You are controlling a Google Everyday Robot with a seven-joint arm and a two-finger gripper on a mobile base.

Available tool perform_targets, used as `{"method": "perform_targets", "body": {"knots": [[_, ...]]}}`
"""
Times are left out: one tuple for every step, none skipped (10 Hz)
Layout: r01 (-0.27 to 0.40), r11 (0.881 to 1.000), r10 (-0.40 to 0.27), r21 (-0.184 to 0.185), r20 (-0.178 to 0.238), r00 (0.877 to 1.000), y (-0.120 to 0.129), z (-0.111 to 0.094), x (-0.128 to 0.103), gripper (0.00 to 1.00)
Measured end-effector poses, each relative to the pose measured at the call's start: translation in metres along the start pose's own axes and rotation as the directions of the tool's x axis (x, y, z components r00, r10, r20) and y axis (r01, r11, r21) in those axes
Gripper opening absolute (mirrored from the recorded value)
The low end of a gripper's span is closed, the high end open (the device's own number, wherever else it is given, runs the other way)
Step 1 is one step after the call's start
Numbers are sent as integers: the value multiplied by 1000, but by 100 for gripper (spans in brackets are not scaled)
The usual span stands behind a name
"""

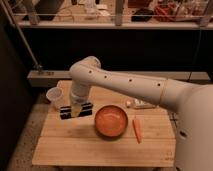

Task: Place the eraser in the ceramic cup

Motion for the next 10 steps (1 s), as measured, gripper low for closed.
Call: {"method": "perform_targets", "body": {"knots": [[-6,1000,6,-2,-4,1000,-7,-2,-4,3],[-12,1000,12,-1,-5,1000,-14,-3,-10,3],[-21,1000,21,1,-8,1000,-19,-5,-12,3],[-29,1000,29,5,-7,1000,-24,-6,-14,3],[-34,999,34,-1,-8,999,-28,-7,-16,3],[-31,999,31,-7,-4,1000,-31,-6,-18,3],[-26,1000,26,-16,2,1000,-35,-4,-23,3],[-23,999,24,-23,7,1000,-39,-1,-27,3],[-26,999,27,-24,15,1000,-45,1,-32,3],[-31,999,32,-21,25,999,-52,3,-33,3]]}}
